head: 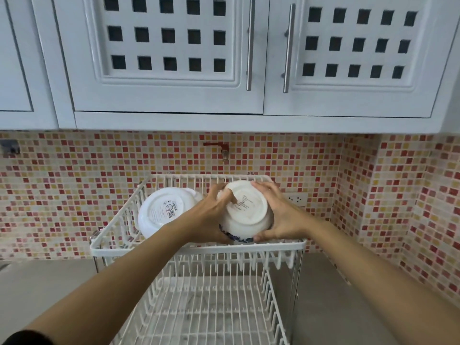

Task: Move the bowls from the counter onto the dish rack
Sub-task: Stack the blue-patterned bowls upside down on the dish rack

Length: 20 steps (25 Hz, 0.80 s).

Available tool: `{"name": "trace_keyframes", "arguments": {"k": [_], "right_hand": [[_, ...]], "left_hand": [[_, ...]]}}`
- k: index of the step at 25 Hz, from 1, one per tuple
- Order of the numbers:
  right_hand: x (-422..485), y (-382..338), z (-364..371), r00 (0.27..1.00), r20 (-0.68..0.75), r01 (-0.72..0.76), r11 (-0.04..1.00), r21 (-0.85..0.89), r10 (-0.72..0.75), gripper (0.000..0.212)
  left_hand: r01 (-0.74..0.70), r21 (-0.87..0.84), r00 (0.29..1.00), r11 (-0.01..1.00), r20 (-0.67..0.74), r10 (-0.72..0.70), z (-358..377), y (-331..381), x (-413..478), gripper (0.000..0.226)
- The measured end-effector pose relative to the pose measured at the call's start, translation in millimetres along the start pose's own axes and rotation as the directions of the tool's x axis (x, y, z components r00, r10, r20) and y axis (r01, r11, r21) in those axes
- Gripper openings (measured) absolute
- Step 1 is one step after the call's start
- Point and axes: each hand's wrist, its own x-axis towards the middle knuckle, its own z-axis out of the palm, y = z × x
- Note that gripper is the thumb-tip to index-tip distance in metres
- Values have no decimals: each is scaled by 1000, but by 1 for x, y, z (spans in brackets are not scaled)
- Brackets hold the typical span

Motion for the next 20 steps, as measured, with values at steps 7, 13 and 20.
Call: {"name": "trace_keyframes", "arguments": {"k": [7,13,20], "right_hand": [[1,-3,1,1000,18,-5,998,-63,6,126],[4,2,5,999,38,3,998,-67,0,126],[5,7,9,1000,28,-1,989,-147,5,125]], "left_hand": [[37,27,999,999,-9,-37,15,-2,2,86],[120,-141,992,983,-27,-125,-25,-2,-13,70],[406,-94,914,909,68,-401,-82,-61,-65,103]]}}
